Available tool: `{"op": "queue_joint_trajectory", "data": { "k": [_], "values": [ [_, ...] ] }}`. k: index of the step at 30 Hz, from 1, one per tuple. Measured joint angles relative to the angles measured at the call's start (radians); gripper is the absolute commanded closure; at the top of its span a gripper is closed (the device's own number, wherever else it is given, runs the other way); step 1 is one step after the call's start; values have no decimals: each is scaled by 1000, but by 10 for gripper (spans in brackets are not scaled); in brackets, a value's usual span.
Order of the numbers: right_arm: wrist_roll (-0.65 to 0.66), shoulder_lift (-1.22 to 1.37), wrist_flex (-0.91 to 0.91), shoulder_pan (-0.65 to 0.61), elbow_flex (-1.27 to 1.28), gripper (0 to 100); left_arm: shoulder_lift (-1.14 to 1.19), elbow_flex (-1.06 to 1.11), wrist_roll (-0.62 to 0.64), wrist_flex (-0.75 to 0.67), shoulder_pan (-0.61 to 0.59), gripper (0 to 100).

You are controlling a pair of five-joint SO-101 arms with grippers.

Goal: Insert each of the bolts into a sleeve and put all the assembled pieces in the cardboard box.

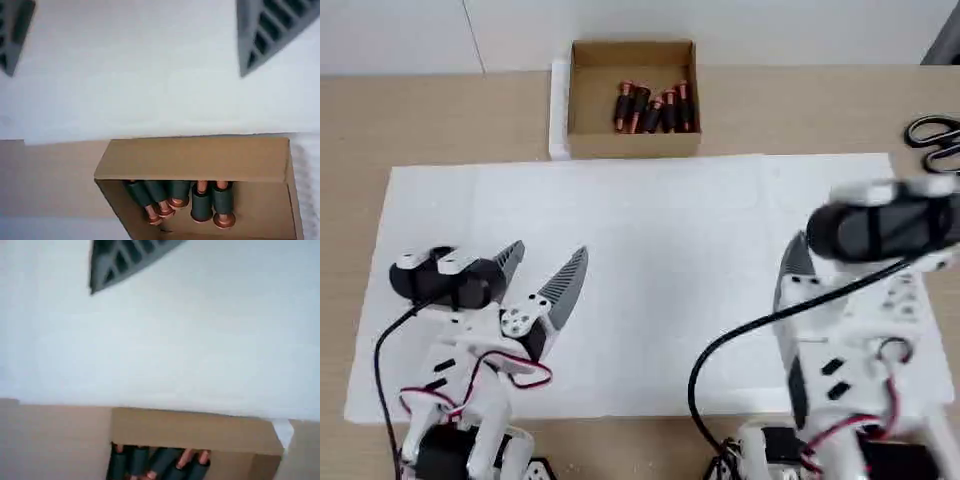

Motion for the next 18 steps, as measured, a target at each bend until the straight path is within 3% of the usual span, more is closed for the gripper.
{"op": "queue_joint_trajectory", "data": {
  "k": [5, 9, 18],
  "values": [
    [0, -331, -313, 23, 557, 742, 0, 100, 0, -54, 0, 730],
    [0, -554, -459, 34, 921, 742, 0, 173, 0, -55, 0, 730],
    [0, -569, -491, 34, 1198, 741, 0, 321, 2, -58, 0, 730]
  ]
}}
